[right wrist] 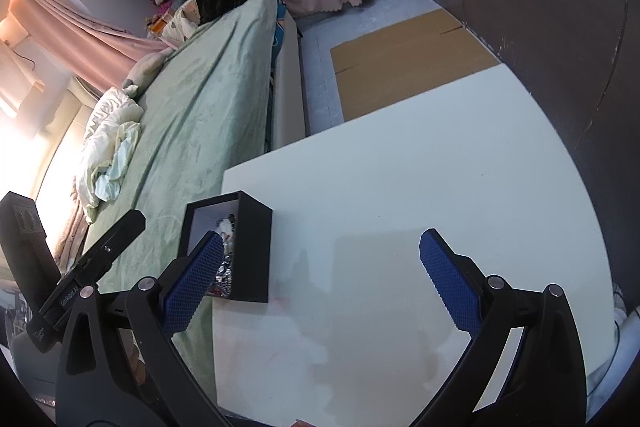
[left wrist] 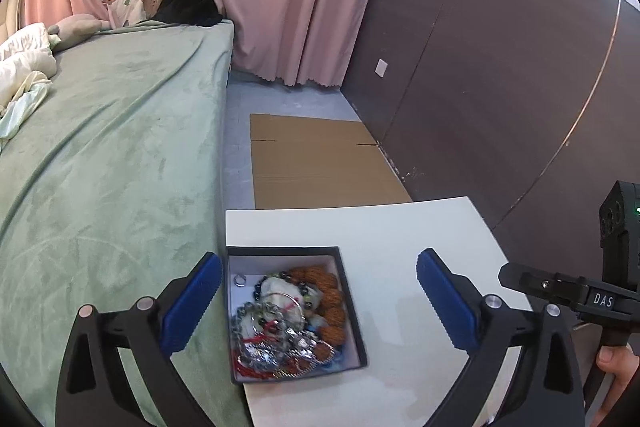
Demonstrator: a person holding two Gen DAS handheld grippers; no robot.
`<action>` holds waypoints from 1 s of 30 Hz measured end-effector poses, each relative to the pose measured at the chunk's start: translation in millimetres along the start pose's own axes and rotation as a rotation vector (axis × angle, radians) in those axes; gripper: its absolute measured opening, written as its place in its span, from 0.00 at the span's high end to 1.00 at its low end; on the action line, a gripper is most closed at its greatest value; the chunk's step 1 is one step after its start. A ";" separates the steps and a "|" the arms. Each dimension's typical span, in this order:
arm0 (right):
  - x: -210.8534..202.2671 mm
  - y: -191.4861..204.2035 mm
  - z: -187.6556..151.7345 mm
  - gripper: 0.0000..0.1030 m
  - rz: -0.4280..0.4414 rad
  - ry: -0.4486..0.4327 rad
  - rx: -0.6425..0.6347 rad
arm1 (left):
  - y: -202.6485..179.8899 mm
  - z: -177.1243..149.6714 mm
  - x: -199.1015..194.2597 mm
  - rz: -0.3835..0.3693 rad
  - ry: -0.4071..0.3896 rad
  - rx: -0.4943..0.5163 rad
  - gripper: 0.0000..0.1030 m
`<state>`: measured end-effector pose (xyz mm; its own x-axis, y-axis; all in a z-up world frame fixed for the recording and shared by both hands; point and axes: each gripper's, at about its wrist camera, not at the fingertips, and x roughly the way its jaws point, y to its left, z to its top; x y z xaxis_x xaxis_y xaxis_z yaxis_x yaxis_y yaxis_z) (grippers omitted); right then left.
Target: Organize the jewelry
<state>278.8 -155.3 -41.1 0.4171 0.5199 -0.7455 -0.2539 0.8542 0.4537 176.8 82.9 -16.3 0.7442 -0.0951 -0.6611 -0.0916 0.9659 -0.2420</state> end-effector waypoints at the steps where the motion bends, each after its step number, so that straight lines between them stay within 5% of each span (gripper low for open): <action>1: -6.9 0.4 -1.1 0.05 0.003 -0.009 0.000 | -2.7 -0.2 -4.1 0.003 -0.005 0.003 0.08; 17: -75.5 21.0 -20.7 0.05 0.002 -0.096 -0.061 | -38.3 -14.6 -85.5 0.014 -0.075 0.048 0.08; 30: -94.4 40.8 -47.4 0.05 -0.046 -0.076 -0.144 | -42.7 -32.9 -132.6 0.025 -0.088 0.063 0.08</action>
<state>187.7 -169.5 24.7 0.4946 0.4830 -0.7225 -0.3528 0.8713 0.3410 60.3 46.4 58.4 0.7975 -0.0524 -0.6011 -0.0708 0.9812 -0.1794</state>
